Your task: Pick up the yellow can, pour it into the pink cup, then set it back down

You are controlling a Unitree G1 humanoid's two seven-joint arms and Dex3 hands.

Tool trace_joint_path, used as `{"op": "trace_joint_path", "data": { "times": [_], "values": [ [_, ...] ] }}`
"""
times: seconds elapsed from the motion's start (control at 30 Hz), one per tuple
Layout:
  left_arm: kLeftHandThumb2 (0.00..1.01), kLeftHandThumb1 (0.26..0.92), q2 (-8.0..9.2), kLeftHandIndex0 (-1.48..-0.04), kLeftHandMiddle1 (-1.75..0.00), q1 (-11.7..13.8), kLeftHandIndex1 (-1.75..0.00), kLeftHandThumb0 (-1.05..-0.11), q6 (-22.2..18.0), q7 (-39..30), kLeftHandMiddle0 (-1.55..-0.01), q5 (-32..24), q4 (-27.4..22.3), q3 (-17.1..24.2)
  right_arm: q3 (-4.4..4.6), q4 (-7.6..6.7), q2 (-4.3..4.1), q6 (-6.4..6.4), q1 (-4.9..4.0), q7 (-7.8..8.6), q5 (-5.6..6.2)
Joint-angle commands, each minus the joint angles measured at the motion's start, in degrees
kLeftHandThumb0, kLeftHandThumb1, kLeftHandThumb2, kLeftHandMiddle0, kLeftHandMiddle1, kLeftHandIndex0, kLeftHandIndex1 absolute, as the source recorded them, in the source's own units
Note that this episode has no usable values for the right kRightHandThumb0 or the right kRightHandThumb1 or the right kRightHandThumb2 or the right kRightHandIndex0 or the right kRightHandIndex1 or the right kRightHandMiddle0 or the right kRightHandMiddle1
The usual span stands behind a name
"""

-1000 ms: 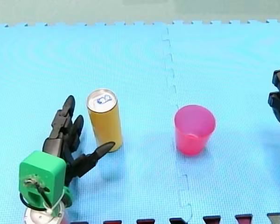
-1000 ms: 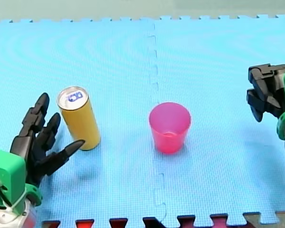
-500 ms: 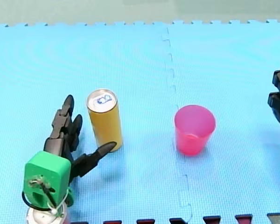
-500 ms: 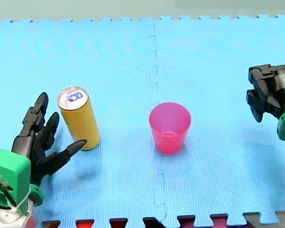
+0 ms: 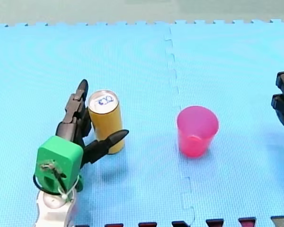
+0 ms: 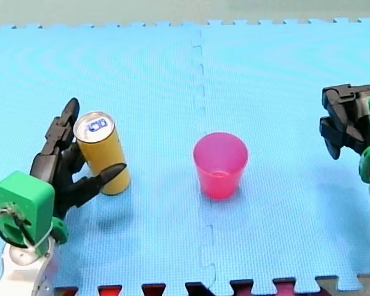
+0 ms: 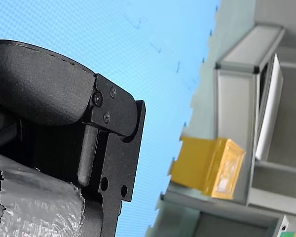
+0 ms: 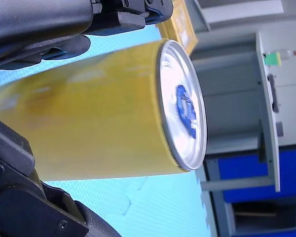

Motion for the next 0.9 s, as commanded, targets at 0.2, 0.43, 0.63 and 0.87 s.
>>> {"op": "trace_joint_path", "data": {
  "times": [0.2,0.43,0.63,0.87],
  "values": [
    [0.01,0.657,-0.35,-0.15,0.0,-2.01,-0.01,-0.858,-0.63,0.49,-0.26,0.48,1.14,-0.16,-0.12,-0.08,-0.16,0.1,0.16,0.08,0.35],
    [0.0,0.666,-0.07,-0.16,0.0,-4.73,-0.01,-0.883,0.0,0.49,-0.27,1.68,2.93,-0.96,-0.51,-0.15,-0.07,-0.13,0.19,0.91,0.86],
    [0.0,0.67,-0.5,-0.17,0.0,-6.2,0.0,-0.879,1.48,-4.58,-0.26,-1.49,4.03,-0.25,-1.05,-0.2,-0.01,-0.26,0.11,1.48,1.7],
    [0.0,0.663,0.16,-0.38,-0.04,-6.91,-0.03,-0.797,1.31,-4.75,-0.44,-0.2,4.98,-0.96,-1.17,-0.29,-0.27,-0.7,0.26,2.01,2.06]
  ]
}}
